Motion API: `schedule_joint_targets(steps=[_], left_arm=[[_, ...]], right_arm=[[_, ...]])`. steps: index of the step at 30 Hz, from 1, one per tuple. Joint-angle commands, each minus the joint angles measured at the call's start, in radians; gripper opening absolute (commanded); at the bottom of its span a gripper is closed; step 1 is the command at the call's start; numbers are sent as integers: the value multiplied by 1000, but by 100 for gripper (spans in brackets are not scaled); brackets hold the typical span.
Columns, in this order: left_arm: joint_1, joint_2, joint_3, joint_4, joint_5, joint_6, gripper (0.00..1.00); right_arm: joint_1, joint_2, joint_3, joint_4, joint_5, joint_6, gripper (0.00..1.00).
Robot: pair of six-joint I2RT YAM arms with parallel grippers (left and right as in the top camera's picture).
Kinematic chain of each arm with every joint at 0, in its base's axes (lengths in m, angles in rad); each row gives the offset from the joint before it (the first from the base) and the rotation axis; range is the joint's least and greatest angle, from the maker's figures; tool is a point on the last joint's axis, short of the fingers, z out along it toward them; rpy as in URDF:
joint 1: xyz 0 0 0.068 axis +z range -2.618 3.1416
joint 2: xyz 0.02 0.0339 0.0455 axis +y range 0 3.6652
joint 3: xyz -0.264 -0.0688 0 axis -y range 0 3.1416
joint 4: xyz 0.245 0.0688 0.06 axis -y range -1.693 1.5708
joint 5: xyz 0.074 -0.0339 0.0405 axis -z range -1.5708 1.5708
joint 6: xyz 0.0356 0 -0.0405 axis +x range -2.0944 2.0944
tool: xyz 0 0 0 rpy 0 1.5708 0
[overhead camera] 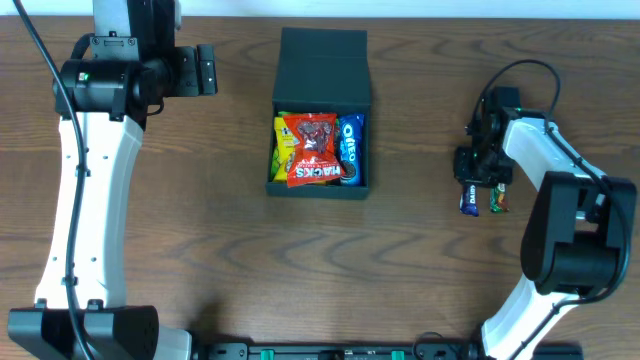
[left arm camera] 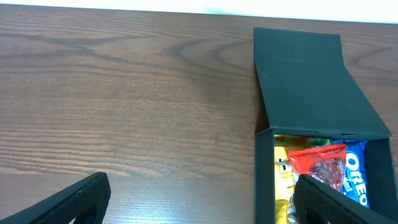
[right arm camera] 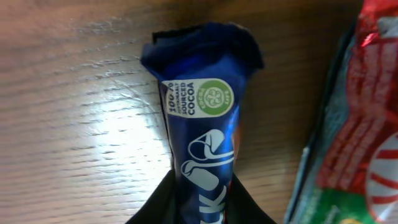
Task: Pack container
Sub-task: 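Carry the Dairy Milk bar into the box beside the Oreo pack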
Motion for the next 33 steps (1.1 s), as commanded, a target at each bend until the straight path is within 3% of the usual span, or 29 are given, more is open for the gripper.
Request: schedule_joint_targets(steps=[1,7,13,20,25,29,30,32,33], left_arm=[[2,-22,4,-3,0,17,95],[2,-22,4,-3,0,17,95],[2,-22,4,-4,0,17,95],[2,-22,4,-4,0,17,95],[2,-22,4,-4,0,18,95],[2,-22,4,-3,-1,18,95],[2,-22,4,-3,-1,18,95],[2,-22,4,-3,-1,18,95],[2,-22,4,-3,-1,18,95]], right_arm=[[-8,8,46,-11,-103,67,13],[33,6,257,-123,-300,120,11],[179,6,469,-193,-344,236,14],[381,19,489,-123,-318,349,18],[440,40,489,-119,-317,354,18],[458,40,489,-121,-317,354,24],[460,40,489,-124,-317,354,36],[461,40,489,-139,-320,345,80],[460,40,489,-146,-320,333,96]])
